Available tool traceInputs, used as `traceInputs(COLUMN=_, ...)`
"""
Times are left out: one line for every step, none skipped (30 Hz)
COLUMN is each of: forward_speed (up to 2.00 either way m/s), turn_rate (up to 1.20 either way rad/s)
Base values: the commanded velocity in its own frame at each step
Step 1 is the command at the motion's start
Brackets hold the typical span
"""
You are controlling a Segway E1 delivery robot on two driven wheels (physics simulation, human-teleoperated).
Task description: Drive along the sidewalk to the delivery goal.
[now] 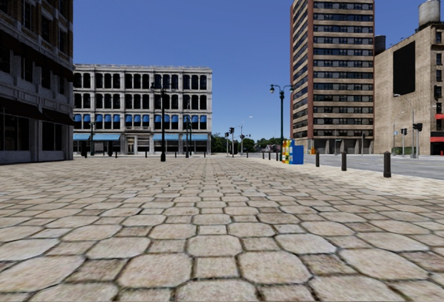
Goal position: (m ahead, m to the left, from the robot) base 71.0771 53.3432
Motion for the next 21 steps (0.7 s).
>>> traceInputs(forward_speed=2.0, turn_rate=0.0)
traceInputs(forward_speed=2.0, turn_rate=0.0)
traceInputs(forward_speed=2.0, turn_rate=0.0)
traceInputs(forward_speed=2.0, turn_rate=0.0)
traceInputs(forward_speed=2.0, turn_rate=0.0)
traceInputs(forward_speed=2.0, turn_rate=0.0)
traceInputs(forward_speed=2.0, turn_rate=0.0)
traceInputs(forward_speed=2.0, turn_rate=0.0)
traceInputs(forward_speed=2.0, turn_rate=0.0)
traceInputs(forward_speed=2.0, turn_rate=0.0)
traceInputs(forward_speed=2.0, turn_rate=0.0)
traceInputs(forward_speed=2.0, turn_rate=0.0)
traceInputs(forward_speed=2.0, turn_rate=0.0)
traceInputs(forward_speed=2.0, turn_rate=0.0)
traceInputs(forward_speed=2.0, turn_rate=0.0)
traceInputs(forward_speed=2.0, turn_rate=0.0)
traceInputs(forward_speed=2.0, turn_rate=0.0)
traceInputs(forward_speed=2.0, turn_rate=0.0)
traceInputs(forward_speed=2.0, turn_rate=0.0)
traceInputs(forward_speed=2.0, turn_rate=0.0)
traceInputs(forward_speed=2.0, turn_rate=0.0)
